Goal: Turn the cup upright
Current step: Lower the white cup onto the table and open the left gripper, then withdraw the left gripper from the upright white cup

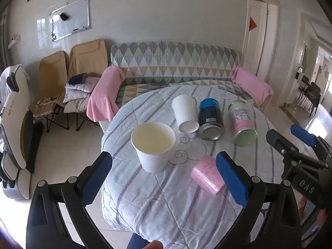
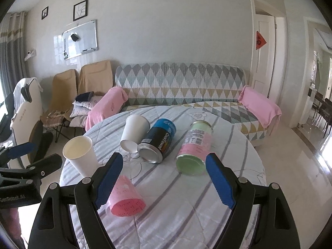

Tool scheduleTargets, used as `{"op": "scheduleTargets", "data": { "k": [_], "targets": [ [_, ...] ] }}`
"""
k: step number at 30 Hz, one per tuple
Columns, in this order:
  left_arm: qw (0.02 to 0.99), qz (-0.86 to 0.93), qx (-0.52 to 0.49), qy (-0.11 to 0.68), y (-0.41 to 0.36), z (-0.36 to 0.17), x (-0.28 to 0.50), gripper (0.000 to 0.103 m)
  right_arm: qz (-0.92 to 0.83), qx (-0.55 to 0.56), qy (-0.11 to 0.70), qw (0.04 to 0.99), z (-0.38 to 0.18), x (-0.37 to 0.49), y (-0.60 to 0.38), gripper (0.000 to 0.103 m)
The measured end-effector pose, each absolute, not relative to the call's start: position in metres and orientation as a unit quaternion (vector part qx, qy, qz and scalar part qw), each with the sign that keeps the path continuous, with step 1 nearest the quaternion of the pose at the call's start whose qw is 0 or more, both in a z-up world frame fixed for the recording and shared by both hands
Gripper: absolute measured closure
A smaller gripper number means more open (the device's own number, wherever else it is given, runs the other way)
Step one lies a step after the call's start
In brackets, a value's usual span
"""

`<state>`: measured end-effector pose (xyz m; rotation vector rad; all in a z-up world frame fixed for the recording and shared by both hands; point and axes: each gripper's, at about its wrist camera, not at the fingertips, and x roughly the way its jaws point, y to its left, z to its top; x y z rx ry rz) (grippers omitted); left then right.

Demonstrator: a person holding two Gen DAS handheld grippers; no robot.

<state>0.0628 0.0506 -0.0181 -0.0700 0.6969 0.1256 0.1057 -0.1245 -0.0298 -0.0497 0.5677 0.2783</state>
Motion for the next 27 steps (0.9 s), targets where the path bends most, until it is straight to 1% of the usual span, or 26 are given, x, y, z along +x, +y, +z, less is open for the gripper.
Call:
{"op": "scheduleTargets", "data": {
  "k": [5, 15, 27],
  "targets": [
    [0.938, 0.055, -0.023, 0.341, 0.039, -0.018, 0.058, 0.001, 0.124, -0.003, 0.287, 0.950, -0.028, 0.104, -0.141, 0.020],
    [0.934, 0.063, -0.016, 0.351, 0.042, -0.023, 0.058, 0.000, 0.111, 0.014, 0.313, 0.943, -0.039, 0.107, -0.156, 0.020],
    [0.930, 0.088, -0.014, 0.358, 0.060, -0.028, 0.056, 0.000, 0.149, 0.001, 0.344, 0.927, -0.059, 0.093, -0.129, 0.020]
  ]
}}
